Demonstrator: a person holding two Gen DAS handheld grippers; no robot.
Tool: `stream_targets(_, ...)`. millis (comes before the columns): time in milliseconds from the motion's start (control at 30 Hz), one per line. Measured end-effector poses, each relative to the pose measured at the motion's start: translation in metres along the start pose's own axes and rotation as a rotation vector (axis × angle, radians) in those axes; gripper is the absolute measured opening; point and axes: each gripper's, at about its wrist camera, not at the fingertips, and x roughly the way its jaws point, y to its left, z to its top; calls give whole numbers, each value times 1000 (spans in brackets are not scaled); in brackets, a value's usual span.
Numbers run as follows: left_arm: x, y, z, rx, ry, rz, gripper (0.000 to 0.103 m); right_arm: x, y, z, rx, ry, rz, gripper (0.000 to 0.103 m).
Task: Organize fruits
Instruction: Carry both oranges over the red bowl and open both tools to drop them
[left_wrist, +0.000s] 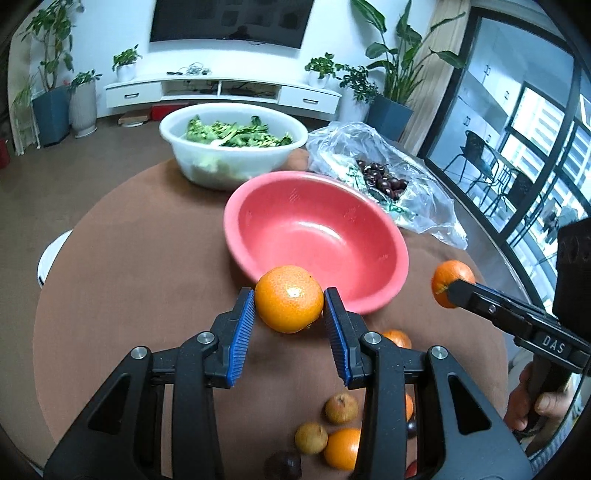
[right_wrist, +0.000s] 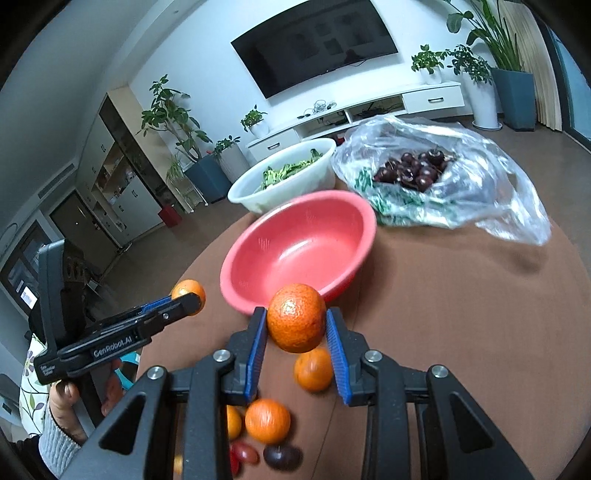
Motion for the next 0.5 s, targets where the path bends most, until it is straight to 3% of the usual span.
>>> stream_targets(500,65,-19,35,94,55,11,36,64,-2,34,-76,55,-68,36)
